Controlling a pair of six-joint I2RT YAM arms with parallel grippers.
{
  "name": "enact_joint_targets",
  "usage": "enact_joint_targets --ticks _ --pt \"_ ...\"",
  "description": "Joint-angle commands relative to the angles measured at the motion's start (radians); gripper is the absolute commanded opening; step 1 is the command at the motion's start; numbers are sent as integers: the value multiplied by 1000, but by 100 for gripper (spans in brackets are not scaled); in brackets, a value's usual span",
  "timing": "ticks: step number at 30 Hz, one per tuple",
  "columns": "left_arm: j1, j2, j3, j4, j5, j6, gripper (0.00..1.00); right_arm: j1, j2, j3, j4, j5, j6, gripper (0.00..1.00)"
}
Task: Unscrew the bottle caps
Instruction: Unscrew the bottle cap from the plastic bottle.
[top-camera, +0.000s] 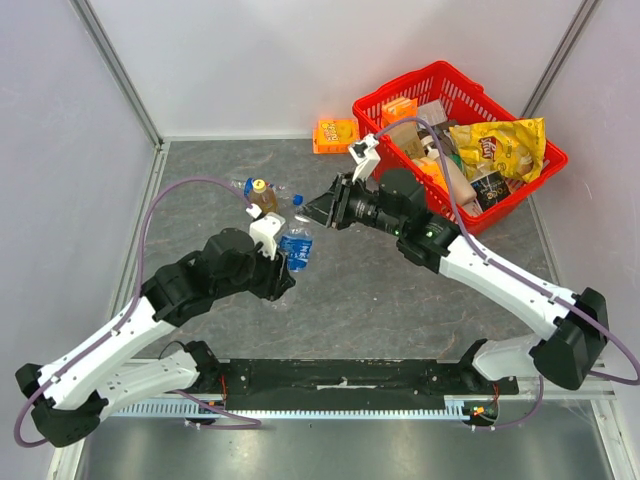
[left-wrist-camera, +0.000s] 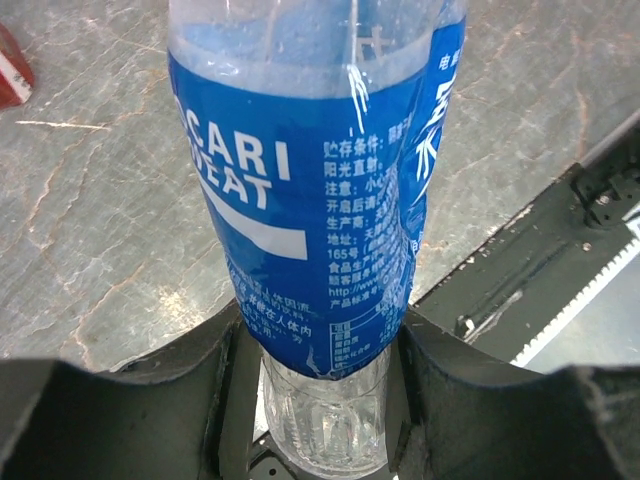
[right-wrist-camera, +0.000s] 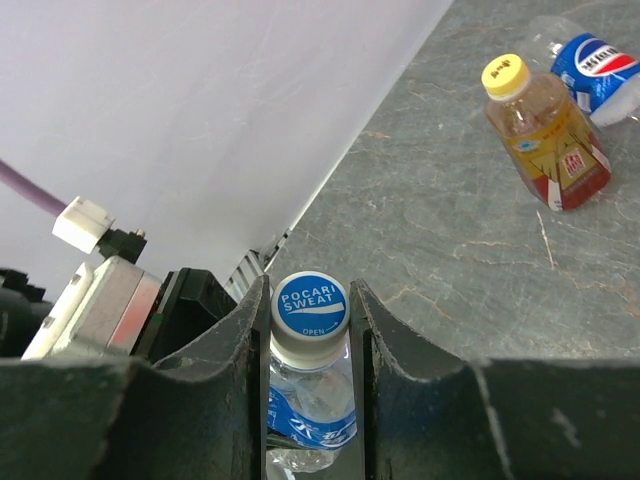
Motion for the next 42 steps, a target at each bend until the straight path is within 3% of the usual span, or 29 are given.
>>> enact_joint_targets --ticks 1,8,18,27,34,39,42 --pt "0 -50 7 69 91 -24 2 5 -81 -49 173 -98 -38 0" --pt "0 -94 -24 191 367 -30 2 5 -193 -113 244 -131 -107 0" --pt "0 -105 -28 397 682 -88 2 5 -286 -159 433 -416 -158 0" --pt "0 -119 -45 583 909 -176 2 5 -286 -197 762 -629 2 0" --pt "0 -107 -62 641 984 -211 2 5 -237 -182 1066 -750 180 0" --pt "0 -105 -68 644 978 -208 2 5 -237 -168 1013 -755 152 0" --pt "0 -110 -71 617 958 -193 2 5 -259 -156 871 -720 62 15"
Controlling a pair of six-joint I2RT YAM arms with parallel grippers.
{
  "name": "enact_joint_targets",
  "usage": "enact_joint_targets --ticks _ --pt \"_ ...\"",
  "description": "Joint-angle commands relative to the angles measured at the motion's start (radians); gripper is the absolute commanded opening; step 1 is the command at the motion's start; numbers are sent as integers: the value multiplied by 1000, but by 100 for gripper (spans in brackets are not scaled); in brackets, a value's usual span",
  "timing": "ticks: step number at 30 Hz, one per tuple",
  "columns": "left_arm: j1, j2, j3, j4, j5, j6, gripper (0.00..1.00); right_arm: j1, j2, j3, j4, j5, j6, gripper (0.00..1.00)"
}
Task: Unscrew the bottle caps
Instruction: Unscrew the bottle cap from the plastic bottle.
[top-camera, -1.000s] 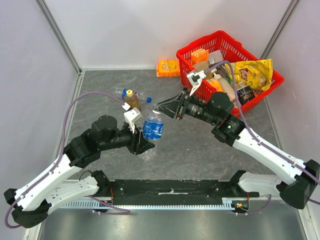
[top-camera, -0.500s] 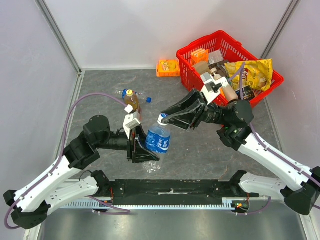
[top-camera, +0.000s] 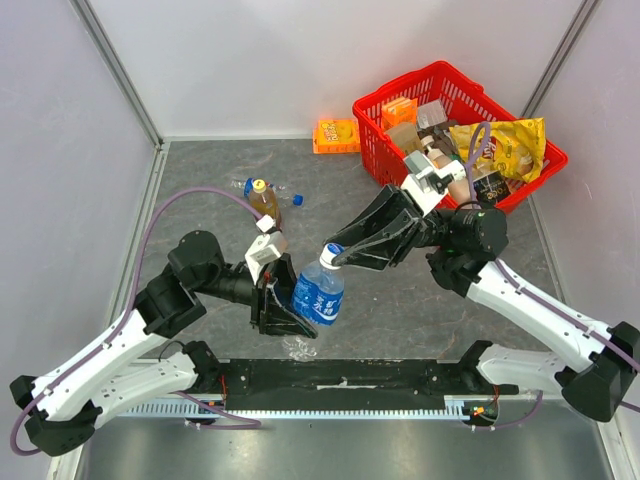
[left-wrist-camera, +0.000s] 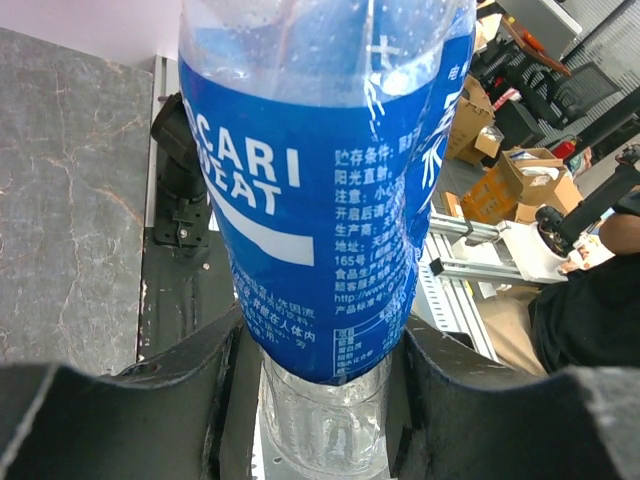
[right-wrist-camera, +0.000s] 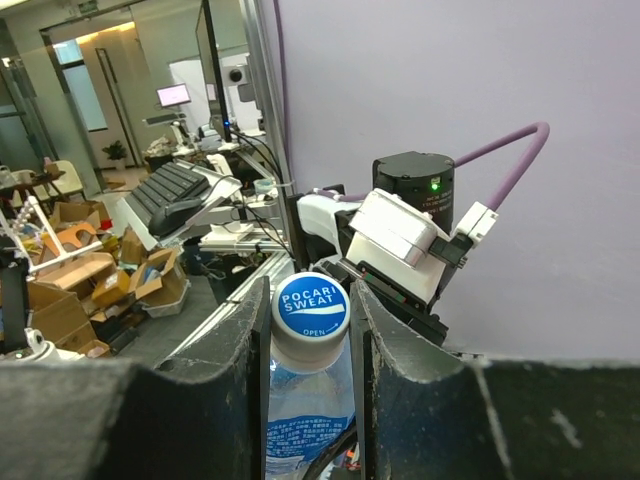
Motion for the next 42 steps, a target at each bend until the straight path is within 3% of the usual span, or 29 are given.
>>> enact_joint_targets --ticks 1,4,8,10,17,22,31,42 --pt "3 -6 2 29 -36 -43 2 9 -44 40 -123 -30 -115 20" --pt "4 -12 2 -29 -96 -20 2 9 -81 67 -315 56 -232 44" --pt "3 -17 8 -123 -183 20 2 9 -116 93 -414 162 -289 85" --pt "3 -18 16 -173 -241 46 2 9 -126 119 -510 218 -325 98" --pt "3 5 64 -356 -460 109 2 7 -120 179 -748 409 -407 98" --pt "3 68 136 -477 -600 142 2 7 -90 205 -823 510 -367 98" --pt "3 201 232 -649 -824 185 2 -17 17 316 -1138 775 -291 96" --pt "4 243 220 -663 -861 201 2 -123 146 267 -1116 591 -157 89"
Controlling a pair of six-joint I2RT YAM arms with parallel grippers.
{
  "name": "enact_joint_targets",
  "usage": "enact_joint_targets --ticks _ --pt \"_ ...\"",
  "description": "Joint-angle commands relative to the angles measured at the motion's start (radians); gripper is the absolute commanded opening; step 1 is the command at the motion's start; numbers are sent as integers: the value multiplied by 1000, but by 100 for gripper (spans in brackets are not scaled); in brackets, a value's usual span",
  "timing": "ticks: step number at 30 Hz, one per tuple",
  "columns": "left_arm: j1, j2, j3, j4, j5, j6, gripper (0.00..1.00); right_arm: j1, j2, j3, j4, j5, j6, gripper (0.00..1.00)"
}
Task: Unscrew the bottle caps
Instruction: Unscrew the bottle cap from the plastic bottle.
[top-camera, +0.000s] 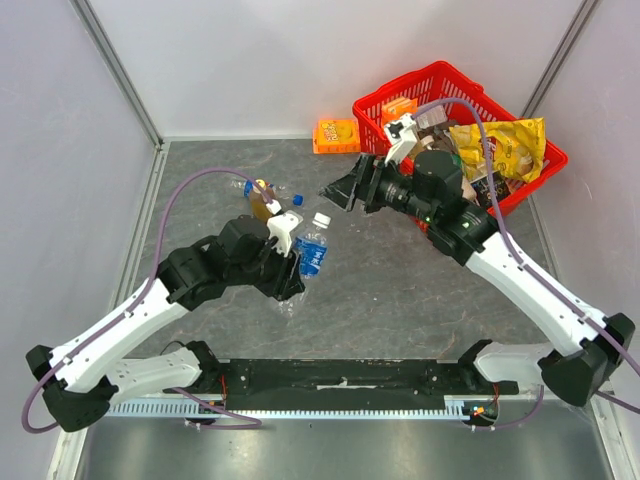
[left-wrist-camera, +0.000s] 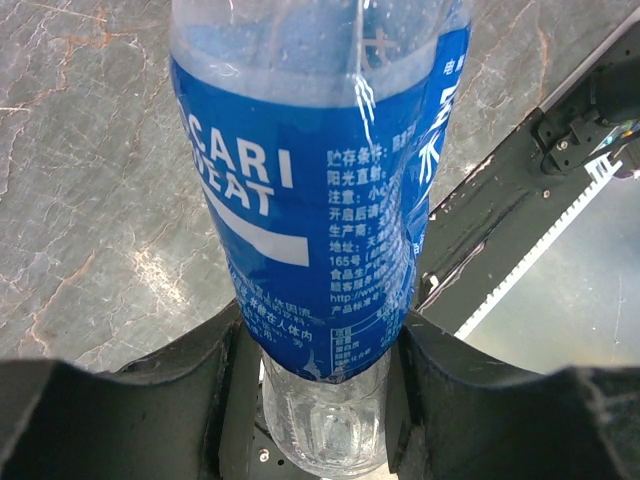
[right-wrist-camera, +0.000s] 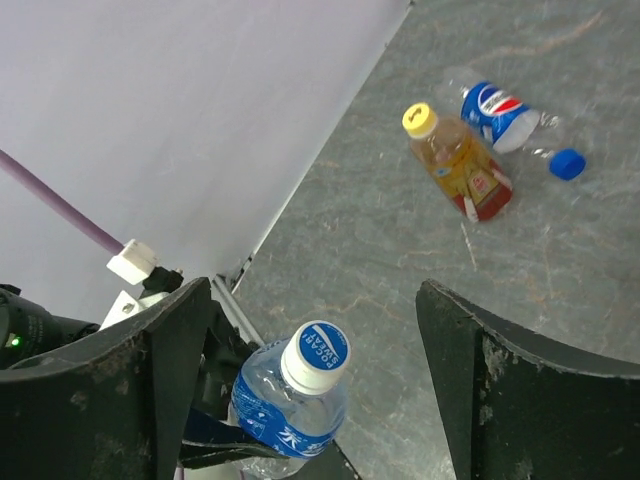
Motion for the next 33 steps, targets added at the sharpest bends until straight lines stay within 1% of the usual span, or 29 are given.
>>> enact_joint_targets --ticks 1,3,6,8,11,14,17,20,26,29,33 --pt "3 18 26 -3 -28 47 2 -2 56 -11 23 -101 55 87" --pt "2 30 26 -14 -30 49 2 -2 83 -23 53 -158 66 82" --pt "2 42 24 -23 -33 49 2 -2 116 -43 66 -213 89 79" --pt "2 45 21 -25 -39 49 2 -2 117 -60 72 -215 95 76" --pt "2 36 18 -26 -76 41 2 -2 108 -94 76 -204 103 76" --pt "2 35 18 -28 -79 43 2 -3 96 -126 107 -209 121 75" --pt "2 35 17 -26 -81 41 2 -2 85 -167 159 -233 155 62" --pt "2 33 11 -26 -81 41 2 -2 71 -204 220 -249 193 56" --pt "2 33 -5 -23 -65 37 2 -2 37 -246 268 -233 232 58" --pt "2 33 -11 -17 -59 34 2 -2 30 -252 277 -233 238 62" --pt "2 36 -17 -12 -44 32 2 -2 28 -256 291 -235 252 63"
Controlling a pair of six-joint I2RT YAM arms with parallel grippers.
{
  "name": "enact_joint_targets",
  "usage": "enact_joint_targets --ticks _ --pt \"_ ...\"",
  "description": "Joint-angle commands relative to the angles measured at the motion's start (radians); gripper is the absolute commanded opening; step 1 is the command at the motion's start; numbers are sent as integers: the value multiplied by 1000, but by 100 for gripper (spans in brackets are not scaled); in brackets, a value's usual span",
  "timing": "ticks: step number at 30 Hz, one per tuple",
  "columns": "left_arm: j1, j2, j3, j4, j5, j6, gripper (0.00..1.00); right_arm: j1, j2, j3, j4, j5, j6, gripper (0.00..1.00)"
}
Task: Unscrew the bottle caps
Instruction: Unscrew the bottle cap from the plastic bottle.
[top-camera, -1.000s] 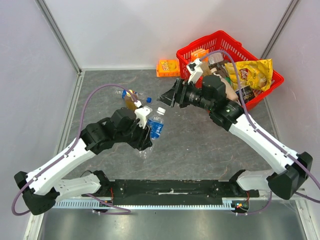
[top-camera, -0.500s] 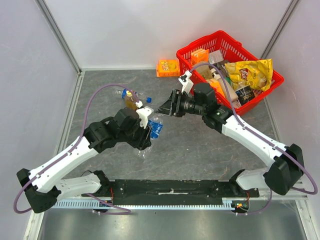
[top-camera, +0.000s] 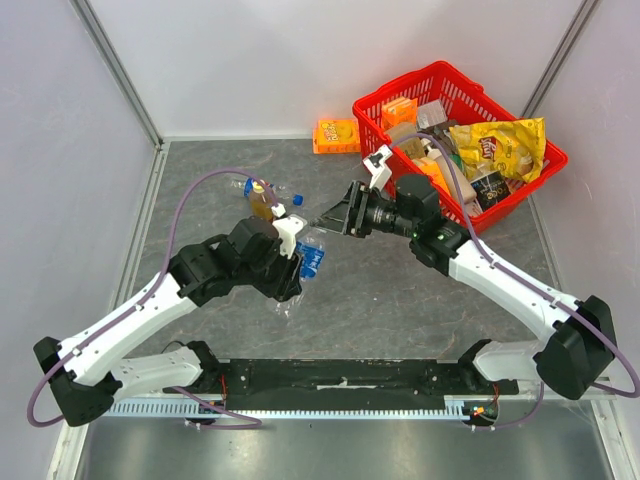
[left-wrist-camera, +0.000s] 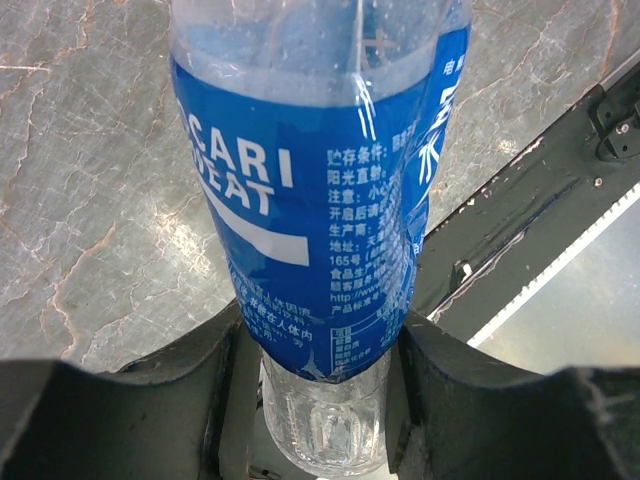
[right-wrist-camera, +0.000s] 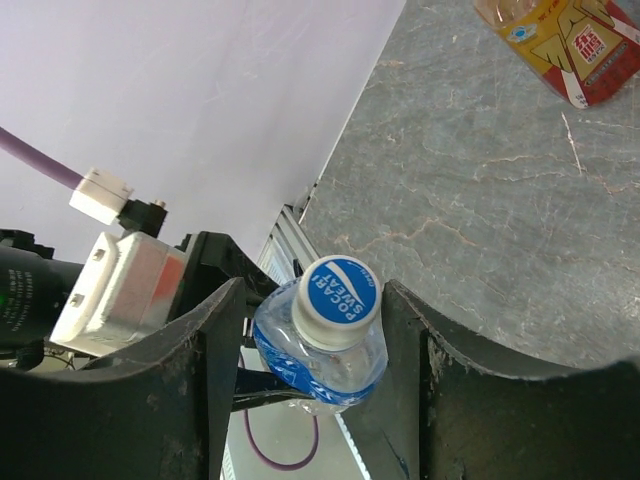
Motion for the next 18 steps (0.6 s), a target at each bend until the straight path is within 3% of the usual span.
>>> enact_joint_targets --ticks 1,9,15,18 --pt "2 -12 -14 30 14 21 2 0 -35 -7 64 -6 29 63" --pt "2 -21 -28 40 32 15 2 0 -29 -2 76 -9 37 57" --pt "3 -21 -25 43 34 14 2 0 -29 -5 75 -6 29 19" --pt "2 -18 -22 45 34 12 2 0 -24 -1 75 -15 14 6"
